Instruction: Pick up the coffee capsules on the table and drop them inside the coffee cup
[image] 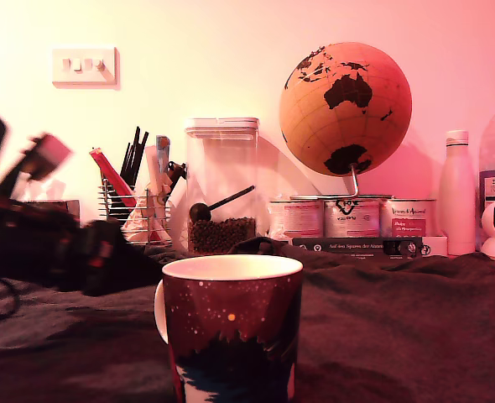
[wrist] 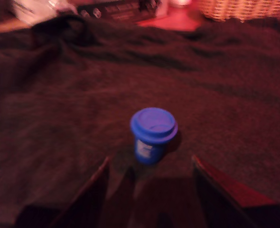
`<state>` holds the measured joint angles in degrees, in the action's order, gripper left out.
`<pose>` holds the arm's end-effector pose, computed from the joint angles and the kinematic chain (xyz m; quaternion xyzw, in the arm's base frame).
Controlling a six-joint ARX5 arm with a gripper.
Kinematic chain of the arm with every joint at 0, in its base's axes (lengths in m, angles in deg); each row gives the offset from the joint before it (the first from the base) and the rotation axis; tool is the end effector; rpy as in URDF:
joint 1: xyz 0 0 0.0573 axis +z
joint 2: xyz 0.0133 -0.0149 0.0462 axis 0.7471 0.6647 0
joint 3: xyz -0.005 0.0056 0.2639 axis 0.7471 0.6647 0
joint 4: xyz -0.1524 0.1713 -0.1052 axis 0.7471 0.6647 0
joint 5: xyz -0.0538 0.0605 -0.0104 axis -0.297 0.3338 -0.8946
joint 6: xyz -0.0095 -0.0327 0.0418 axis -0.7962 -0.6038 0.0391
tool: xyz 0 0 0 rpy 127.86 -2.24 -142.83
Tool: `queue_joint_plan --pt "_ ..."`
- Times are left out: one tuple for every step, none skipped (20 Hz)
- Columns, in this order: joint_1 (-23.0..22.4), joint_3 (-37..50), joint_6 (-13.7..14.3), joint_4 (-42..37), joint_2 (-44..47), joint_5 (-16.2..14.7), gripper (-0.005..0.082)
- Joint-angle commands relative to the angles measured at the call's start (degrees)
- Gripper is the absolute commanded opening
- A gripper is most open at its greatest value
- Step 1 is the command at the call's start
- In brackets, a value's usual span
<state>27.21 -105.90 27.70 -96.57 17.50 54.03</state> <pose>0.2530 -0.1137 0.0913 -0.0005 0.1788 -0.4345 0.8827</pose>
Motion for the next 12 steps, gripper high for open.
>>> queue_joint_plan --pt "-0.9 -1.1 1.6 1.8 0.8 0.0 0.0499" --pt "-1.4 -2.1 2.5 4.1 0.8 0.6 0.0499" --pt "-1.9 -2.9 2.9 6.0 0.8 1.6 0.0499" --pt "-2.4 -3.8 3.7 7.8 0.8 2.2 0.0499" --pt "-3.0 -4.5 5.2 9.2 0.8 3.1 0.0499" --pt "-3.5 -5.3 6.2 10.3 0.8 3.9 0.0499" --pt "-3.8 -6.0 6.2 11.6 0.9 4.7 0.0499" --pt "-4.1 -6.7 7.1 12.2 1.2 5.1 0.0499" --pt "-4.1 -7.3 7.1 12.7 1.7 5.1 0.0499" --pt "-4.2 -8.0 7.1 13.0 2.3 5.1 0.0499" --pt "-4.2 -8.6 7.1 13.0 3.0 5.1 0.0499" --pt "-4.2 -9.2 7.1 13.1 3.7 5.0 0.0499"
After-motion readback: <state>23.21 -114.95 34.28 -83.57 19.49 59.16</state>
